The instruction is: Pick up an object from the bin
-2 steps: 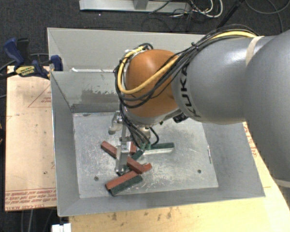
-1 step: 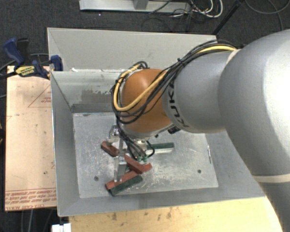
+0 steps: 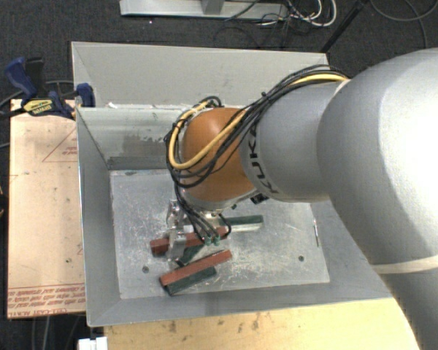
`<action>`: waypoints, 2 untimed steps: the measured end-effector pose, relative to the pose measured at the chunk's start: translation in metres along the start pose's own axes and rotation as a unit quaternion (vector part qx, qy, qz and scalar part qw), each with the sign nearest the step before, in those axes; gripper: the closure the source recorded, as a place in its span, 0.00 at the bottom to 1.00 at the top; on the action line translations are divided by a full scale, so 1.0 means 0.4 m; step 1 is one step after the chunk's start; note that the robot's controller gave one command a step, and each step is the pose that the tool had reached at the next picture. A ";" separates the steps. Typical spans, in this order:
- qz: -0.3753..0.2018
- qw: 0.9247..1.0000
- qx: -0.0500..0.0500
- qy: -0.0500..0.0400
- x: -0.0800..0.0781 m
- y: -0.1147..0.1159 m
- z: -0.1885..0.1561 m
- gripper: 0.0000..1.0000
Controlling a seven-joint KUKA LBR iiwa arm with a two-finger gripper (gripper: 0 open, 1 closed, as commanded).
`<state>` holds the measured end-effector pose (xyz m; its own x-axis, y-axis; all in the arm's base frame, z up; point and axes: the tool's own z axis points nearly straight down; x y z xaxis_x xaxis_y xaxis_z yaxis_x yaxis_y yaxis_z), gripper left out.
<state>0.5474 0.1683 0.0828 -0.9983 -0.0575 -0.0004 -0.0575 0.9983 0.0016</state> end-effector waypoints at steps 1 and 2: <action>0.000 1.000 0.000 0.000 0.000 0.000 0.000 1.00; 0.007 1.000 0.000 -0.002 -0.024 -0.002 -0.516 1.00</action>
Offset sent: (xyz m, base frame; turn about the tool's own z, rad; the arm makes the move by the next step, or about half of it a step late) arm 0.0090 -0.0016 0.2064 0.0145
